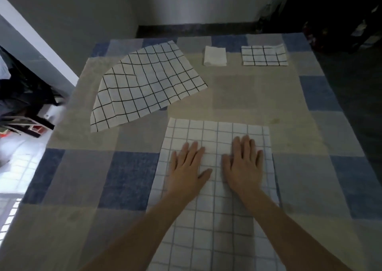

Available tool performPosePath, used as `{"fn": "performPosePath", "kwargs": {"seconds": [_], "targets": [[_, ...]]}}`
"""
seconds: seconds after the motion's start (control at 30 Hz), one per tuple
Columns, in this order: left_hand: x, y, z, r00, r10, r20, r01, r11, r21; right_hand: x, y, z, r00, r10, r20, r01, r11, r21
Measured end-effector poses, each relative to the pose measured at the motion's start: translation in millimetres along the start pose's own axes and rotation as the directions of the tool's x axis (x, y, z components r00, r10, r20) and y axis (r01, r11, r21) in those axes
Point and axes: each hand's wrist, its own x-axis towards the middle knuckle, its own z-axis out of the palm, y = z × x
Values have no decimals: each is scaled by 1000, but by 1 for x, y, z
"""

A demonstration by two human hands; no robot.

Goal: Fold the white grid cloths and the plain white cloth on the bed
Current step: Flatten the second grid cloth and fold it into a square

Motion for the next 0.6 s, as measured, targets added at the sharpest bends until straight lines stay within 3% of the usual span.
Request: {"fn": "performPosePath", "kwargs": {"seconds": [0.2,0.47,0.6], "targets": [[27,-5,7,999,-3,-50,7,995,97,30,4,5,999,-40,-32,38,999,-37],[55,-2,-6,998,-49,-32,51,998,48,49,10,5,993,-113,-32,110,992,-67],[79,-13,-35,975,-35,-219,19,997,-71,44,5,-6,993,-105,-61,105,994,-7]]}}
